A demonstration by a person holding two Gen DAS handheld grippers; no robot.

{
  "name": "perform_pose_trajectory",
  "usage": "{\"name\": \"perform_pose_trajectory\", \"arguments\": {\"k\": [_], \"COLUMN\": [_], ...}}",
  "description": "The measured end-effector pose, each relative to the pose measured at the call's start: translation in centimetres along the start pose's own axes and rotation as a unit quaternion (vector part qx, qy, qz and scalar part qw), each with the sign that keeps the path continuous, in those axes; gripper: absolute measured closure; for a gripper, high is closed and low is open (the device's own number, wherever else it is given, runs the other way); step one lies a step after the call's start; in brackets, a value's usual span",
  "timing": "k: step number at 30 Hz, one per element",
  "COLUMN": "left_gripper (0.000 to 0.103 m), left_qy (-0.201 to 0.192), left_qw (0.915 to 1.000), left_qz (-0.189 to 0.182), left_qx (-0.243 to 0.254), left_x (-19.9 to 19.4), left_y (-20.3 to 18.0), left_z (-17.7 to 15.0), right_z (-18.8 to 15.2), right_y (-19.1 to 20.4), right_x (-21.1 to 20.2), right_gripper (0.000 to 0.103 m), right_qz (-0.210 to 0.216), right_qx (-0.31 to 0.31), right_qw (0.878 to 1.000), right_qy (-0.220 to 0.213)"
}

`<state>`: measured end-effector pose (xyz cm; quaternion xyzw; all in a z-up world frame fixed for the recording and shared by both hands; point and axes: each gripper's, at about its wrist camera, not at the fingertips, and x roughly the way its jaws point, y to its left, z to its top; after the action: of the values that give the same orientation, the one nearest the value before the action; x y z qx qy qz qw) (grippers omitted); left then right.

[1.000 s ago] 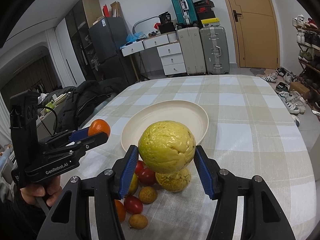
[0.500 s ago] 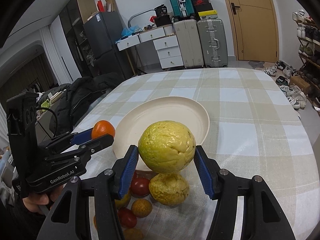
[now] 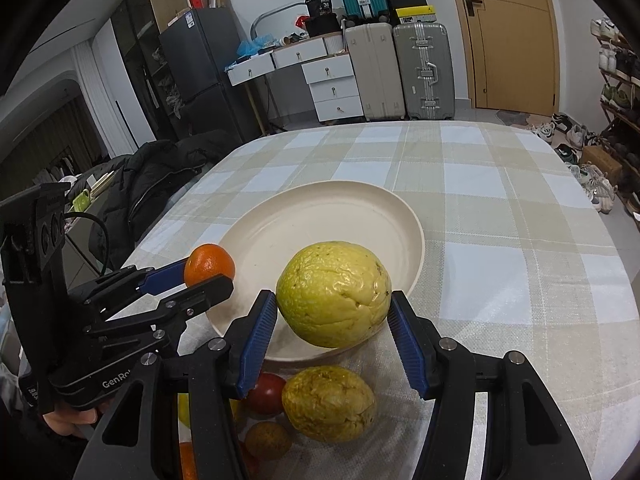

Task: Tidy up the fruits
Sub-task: 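Carry the orange and yellow fruit over the cream plate with both tools, then open both tools to drop the orange and yellow fruit onto the plate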

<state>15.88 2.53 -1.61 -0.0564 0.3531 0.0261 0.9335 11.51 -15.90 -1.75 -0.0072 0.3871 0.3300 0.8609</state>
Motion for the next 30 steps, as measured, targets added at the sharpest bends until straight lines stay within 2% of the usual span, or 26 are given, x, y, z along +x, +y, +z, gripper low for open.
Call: {"name": "perform_pose_trajectory", "arguments": {"k": [18,25,26,28,30], "left_gripper": [0.065,0.065,0.064,0.062,0.049], "left_qy": [0.021,0.020,0.019,0.013,0.005], "left_qw": [0.9997,0.9996,0.9996,0.9996,0.9997], "left_qz": [0.007,0.015,0.018,0.020,0.020], "left_qx": [0.003,0.011,0.013,0.015,0.011], "left_x": [2.3,1.9,1.8,1.1,0.3], "left_y": [0.0,-0.3,-0.3,-0.4,-0.4], "left_z": [0.4,0.0,0.0,-0.3,-0.5], "right_z": [0.3,0.0,-0.1,-0.3,-0.5], "right_y": [0.4,0.4,0.3,0.1,0.0], "right_x": [2.0,1.2,0.9,0.3,-0.6], "right_gripper": [0.044,0.043,0.039,0.025,0.010], "right_qz": [-0.010,-0.020,-0.020,-0.021,-0.021], "right_qx": [-0.007,-0.004,-0.003,0.001,0.002], "right_qw": [1.000,1.000,1.000,1.000,1.000], "right_qy": [0.020,0.007,0.004,-0.003,-0.017]}}
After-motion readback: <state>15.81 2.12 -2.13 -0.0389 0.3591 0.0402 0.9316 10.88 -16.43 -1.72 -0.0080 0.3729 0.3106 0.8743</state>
